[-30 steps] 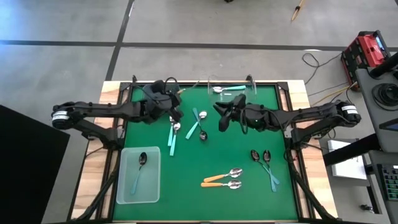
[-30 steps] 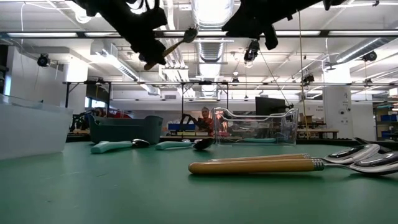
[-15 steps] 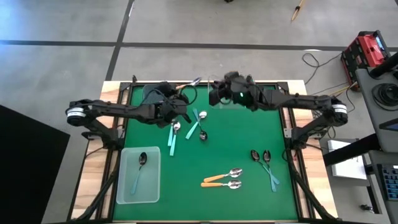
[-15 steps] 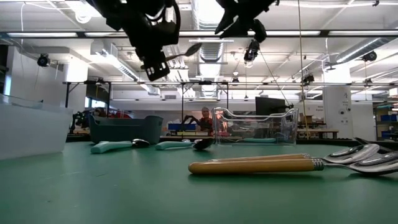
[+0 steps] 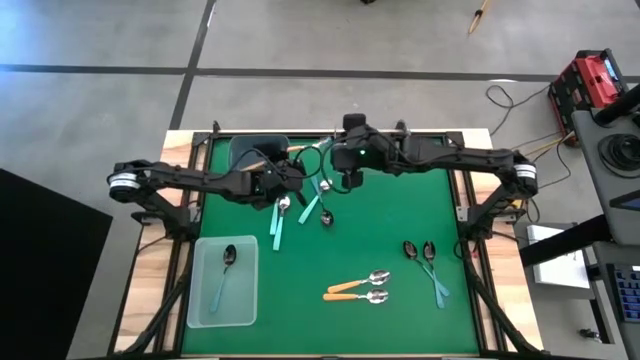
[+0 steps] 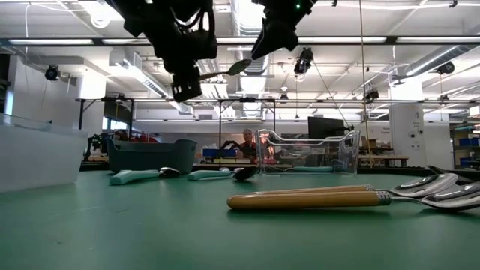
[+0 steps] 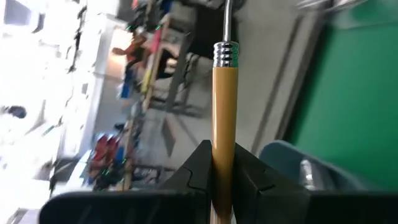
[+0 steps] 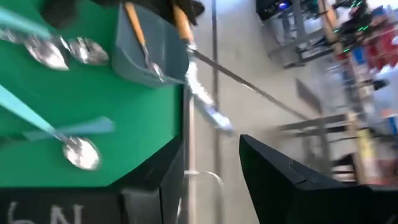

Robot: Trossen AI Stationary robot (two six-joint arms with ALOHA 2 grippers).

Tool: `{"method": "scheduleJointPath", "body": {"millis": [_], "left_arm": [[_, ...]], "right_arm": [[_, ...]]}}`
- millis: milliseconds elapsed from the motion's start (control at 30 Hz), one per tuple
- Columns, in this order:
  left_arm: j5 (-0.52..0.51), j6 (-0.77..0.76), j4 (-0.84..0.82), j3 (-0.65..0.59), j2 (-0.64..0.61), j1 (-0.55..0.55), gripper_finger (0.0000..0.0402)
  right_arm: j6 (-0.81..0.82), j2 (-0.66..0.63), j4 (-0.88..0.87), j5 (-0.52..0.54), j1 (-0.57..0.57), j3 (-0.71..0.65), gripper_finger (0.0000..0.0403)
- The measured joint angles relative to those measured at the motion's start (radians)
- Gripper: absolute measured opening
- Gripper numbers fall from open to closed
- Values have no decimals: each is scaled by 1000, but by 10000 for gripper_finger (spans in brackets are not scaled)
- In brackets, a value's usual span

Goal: Sort silverware by color (type)
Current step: Put the yellow spoon into the gray bin

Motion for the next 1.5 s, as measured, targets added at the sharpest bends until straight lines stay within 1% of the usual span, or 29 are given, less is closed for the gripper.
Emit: {"method": "scheduleJointPath", "body": {"millis": [67,167,367,533,767,833,933,1067,1133,1233,1333,1500], "left_arm": [[59,-1,-19,0,-1,-10,14],[111,-6,-25,0,-1,-15,13],[125,-6,-24,3,-2,-15,13],[132,-3,-18,8,-2,-16,13],[183,-6,-8,26,-2,-15,16],[184,-4,-6,26,-2,-16,18],[183,-5,-4,26,-2,-16,17],[182,12,-6,26,-2,-15,17],[179,15,-4,26,-2,-15,20],[170,3,29,26,-3,-14,35],[169,-4,35,26,-7,-14,63],[247,-3,28,27,-15,-14,123]], "right_arm": [[-55,18,11,26,1,0,142],[-93,33,11,27,1,-1,138],[-117,37,9,21,2,-1,129],[-134,37,11,-38,1,-1,121],[-160,48,17,-48,1,-1,112],[-160,49,16,-49,1,-1,107],[-160,49,16,-49,1,-1,83],[-189,49,-11,-65,2,-2,23],[-192,50,-13,-65,3,-3,17],[-190,50,-12,-59,2,-3,12],[-191,50,-11,-32,4,-3,10],[-201,50,-36,4,6,-3,9]]}}
